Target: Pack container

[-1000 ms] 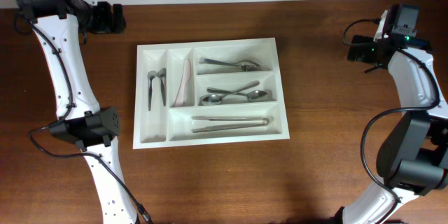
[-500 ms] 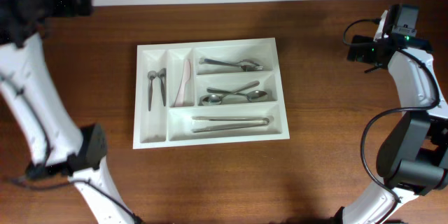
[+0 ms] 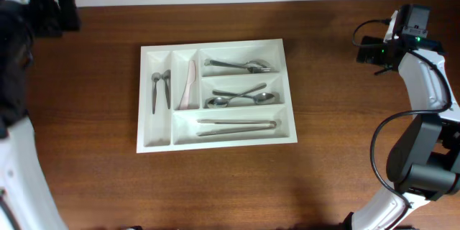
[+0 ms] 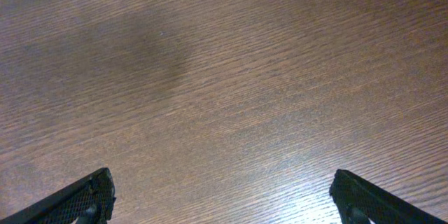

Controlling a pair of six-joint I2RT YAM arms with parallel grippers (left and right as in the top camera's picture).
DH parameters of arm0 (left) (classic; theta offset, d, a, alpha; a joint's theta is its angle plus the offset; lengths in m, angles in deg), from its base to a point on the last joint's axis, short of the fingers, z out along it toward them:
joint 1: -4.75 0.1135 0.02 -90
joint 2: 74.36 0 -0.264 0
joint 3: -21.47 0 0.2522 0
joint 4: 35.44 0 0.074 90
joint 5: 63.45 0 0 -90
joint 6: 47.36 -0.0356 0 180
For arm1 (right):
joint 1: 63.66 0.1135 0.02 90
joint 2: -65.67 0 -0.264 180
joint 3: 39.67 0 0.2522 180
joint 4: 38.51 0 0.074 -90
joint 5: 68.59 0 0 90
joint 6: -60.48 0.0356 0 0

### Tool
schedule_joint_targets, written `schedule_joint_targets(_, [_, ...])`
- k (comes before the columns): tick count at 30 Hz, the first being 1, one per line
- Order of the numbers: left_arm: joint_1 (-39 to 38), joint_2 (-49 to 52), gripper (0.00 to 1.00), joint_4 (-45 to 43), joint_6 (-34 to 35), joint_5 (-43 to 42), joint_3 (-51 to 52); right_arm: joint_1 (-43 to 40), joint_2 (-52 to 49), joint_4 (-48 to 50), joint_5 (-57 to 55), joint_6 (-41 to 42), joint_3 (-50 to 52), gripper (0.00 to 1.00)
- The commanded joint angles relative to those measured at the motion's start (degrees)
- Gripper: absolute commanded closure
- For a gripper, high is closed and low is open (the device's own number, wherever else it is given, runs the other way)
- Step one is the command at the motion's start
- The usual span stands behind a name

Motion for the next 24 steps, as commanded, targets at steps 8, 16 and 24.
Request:
schedule_joint_targets(8, [-0.1, -31.0, 0.01, -27.6, 0.5, 0.3, 46.2, 0.0, -0.2, 0.0, -0.9, 0.0, -0.9, 0.01])
schedule_joint_targets(16, [-0.1, -47.9, 0.01, -49.0, 3.6, 0.1, 73.8, 0.0, -0.2, 0.0, -0.9, 0.0, -0.9, 0.01])
schedule_joint_targets(24, [-0.1, -60.3, 0.01, -63.1, 6.2, 0.1, 92.3, 0.0, -0.2, 0.0, -0.9, 0.0, -0.9, 0.01])
